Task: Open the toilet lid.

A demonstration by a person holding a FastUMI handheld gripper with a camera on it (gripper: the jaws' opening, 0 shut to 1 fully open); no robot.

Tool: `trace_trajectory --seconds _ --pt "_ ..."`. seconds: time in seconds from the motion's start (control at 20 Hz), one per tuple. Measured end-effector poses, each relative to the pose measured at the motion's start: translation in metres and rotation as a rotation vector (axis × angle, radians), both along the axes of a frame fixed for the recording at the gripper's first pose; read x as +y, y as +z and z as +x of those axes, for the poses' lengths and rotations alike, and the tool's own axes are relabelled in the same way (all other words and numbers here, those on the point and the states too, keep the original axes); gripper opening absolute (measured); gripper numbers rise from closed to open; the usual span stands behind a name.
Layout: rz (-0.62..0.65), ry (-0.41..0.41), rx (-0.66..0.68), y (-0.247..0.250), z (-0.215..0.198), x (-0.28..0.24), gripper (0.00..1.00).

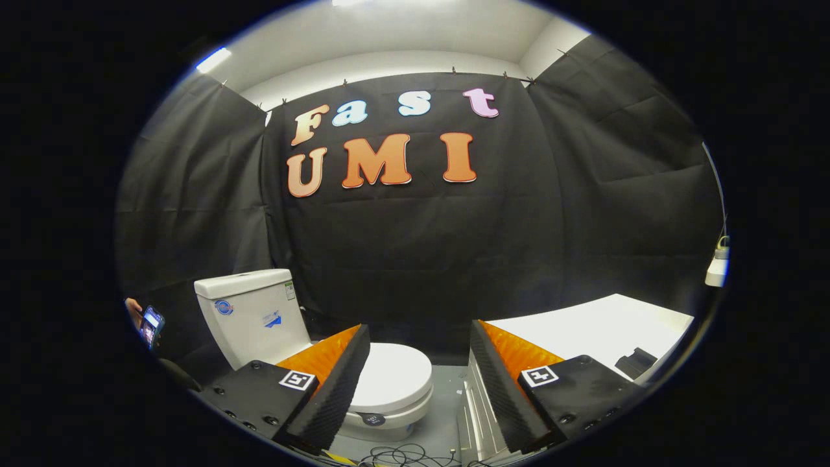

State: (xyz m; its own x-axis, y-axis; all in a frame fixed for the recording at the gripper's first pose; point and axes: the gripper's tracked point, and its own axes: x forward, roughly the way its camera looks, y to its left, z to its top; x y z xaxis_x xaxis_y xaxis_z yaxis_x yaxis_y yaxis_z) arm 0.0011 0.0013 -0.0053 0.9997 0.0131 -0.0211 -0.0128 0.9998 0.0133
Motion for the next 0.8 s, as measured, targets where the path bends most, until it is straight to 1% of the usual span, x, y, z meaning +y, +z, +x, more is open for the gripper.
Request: trace_trajectory --seconds 0.15,0.25,0.45,0.65,0.8 --pt "0.008 0.005 0.002 -0.001 0.0 0.001 0.99" --pt "0.029 0.022 -0.003 0.001 0.0 0.006 1.0" --pt "0.079 0.053 -0.051 0.014 -0.001 0.015 0.99" --pt "0.137 0.054 -0.006 -0.001 0.003 0.011 1.0" --pt "0.234 0.029 0.04 -0.01 0.009 0.007 0.98"
